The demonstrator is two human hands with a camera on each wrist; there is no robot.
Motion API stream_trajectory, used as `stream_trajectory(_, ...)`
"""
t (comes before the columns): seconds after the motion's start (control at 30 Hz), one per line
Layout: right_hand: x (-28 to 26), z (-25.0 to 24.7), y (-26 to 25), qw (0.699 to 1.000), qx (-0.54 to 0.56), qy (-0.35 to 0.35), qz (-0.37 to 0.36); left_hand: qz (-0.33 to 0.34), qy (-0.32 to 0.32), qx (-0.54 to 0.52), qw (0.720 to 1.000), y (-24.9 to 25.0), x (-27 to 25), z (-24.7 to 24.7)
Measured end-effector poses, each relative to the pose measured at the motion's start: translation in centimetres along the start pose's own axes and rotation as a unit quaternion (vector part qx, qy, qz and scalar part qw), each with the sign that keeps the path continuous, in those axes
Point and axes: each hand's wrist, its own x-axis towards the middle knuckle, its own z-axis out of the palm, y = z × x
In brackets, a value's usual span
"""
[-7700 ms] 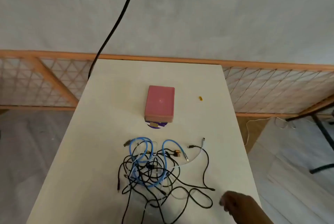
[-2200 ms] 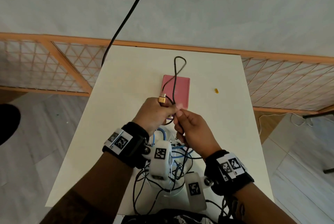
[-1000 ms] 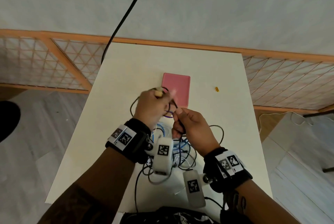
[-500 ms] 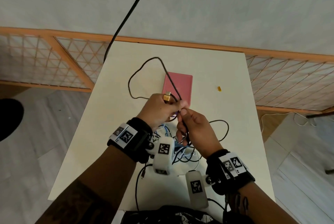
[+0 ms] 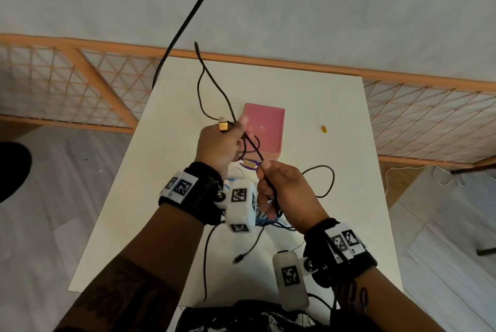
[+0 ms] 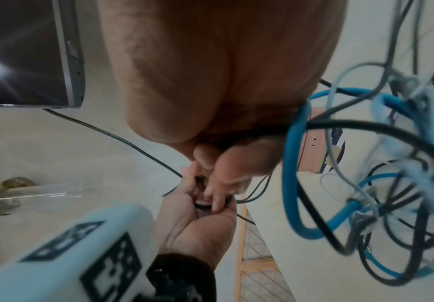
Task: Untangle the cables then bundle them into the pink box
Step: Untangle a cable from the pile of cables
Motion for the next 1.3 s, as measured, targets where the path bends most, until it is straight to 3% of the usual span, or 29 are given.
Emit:
stream_trajectory(0.1, 0.1, 0.0, 0.1, 1.0, 0.002, 0.014, -0.008, -0.012, -0.178, 0.079, 0.981, -0.2, -1.7, -0.6)
stream_trajectory(0.13, 0.2, 0.0, 0.1, 1.0, 0.005, 0.019, -0.008, 0.008, -0.192, 0.115, 0.975, -0.5, -2.4, -0.4)
stream_trajectory(0.2, 0.3, 0.1, 0.0, 1.0, 0.015, 0.015, -0.002, 0.036, -0.088, 0.132, 0.987, -0.6, -2.0, 0.2)
stream_trajectory(0.27, 0.2, 0.2, -0.2, 1.0, 0.021, 0.003, 0.006, 0.027, 0.021, 0.06, 0.998, -0.7, -0.6, 0.2)
stream_trajectory(0.3, 0.1, 0.1, -0.4, 1.0, 0.021, -0.001, 0.007, 0.014, 0.017, 0.033, 0.999, -0.7, -0.2, -0.1)
stream_trajectory(0.4, 0.0, 0.0, -0.4, 1.0, 0.025, 0.009, 0.003, -0.007, -0.147, 0.093, 0.985, -1.1, -1.6, -0.5)
stream_trajectory(0.43, 0.0, 0.0, -0.3, 0.999, 0.029, 0.013, 0.003, 0.002, -0.168, 0.127, 0.978, -1.2, -2.2, -0.3)
stream_trajectory(0.5, 0.0, 0.1, 0.0, 0.999, 0.049, 0.009, 0.009, 0.026, -0.071, 0.131, 0.989, -1.2, -1.5, 0.0)
stream_trajectory(0.57, -0.1, 0.1, 0.2, 0.998, 0.064, -0.003, 0.019, 0.004, 0.038, 0.033, 0.999, -0.8, 0.0, 0.0)
stream_trajectory(0.63, -0.1, 0.0, 0.2, 0.998, 0.063, -0.001, 0.02, -0.015, -0.002, -0.003, 1.0, -0.6, 0.7, -0.5)
stream_trajectory(0.73, 0.2, -0.1, 0.1, 0.998, 0.059, 0.026, 0.009, -0.014, -0.163, 0.095, 0.982, -1.3, -1.5, -0.3)
stream_trajectory(0.8, 0.4, 0.0, 0.1, 0.998, 0.053, 0.03, 0.014, 0.015, -0.139, 0.112, 0.984, -1.5, -1.9, 0.2)
stream_trajectory(0.9, 0.2, -0.2, -0.2, 0.997, 0.068, 0.014, 0.036, 0.014, 0.004, 0.089, 0.996, -1.6, -0.9, 0.9)
stream_trajectory(0.93, 0.1, -0.4, -0.4, 0.996, 0.073, 0.009, 0.04, 0.002, 0.007, 0.069, 0.998, -1.7, -0.8, 0.9)
stream_trajectory(1.0, 0.0, -0.5, -0.5, 0.997, 0.072, 0.004, 0.04, -0.021, -0.093, 0.066, 0.993, -2.0, -1.7, 0.8)
stream_trajectory(1.07, -0.2, -0.6, -0.2, 0.997, 0.064, 0.005, 0.038, 0.0, -0.188, 0.101, 0.977, -2.3, -2.8, 0.9)
stream_trajectory(1.1, -0.3, -0.5, 0.0, 0.997, 0.065, 0.001, 0.038, 0.021, -0.164, 0.116, 0.979, -1.9, -2.8, 0.8)
stream_trajectory(1.17, -0.4, -0.3, 0.1, 0.997, 0.066, -0.01, 0.033, 0.045, -0.032, 0.119, 0.991, -1.1, -1.7, 0.8)
stream_trajectory(1.2, -0.5, -0.3, 0.0, 0.998, 0.058, -0.017, 0.03, 0.036, 0.004, 0.093, 0.995, -1.1, -1.2, 0.6)
stream_trajectory(1.23, -0.6, -0.3, -0.1, 0.998, 0.049, -0.02, 0.026, 0.024, 0.002, 0.073, 0.997, -0.9, -1.1, 0.4)
stream_trajectory(1.3, -0.8, -0.3, -0.1, 0.999, 0.042, -0.012, 0.017, 0.006, -0.111, 0.099, 0.989, -1.1, -2.0, 0.2)
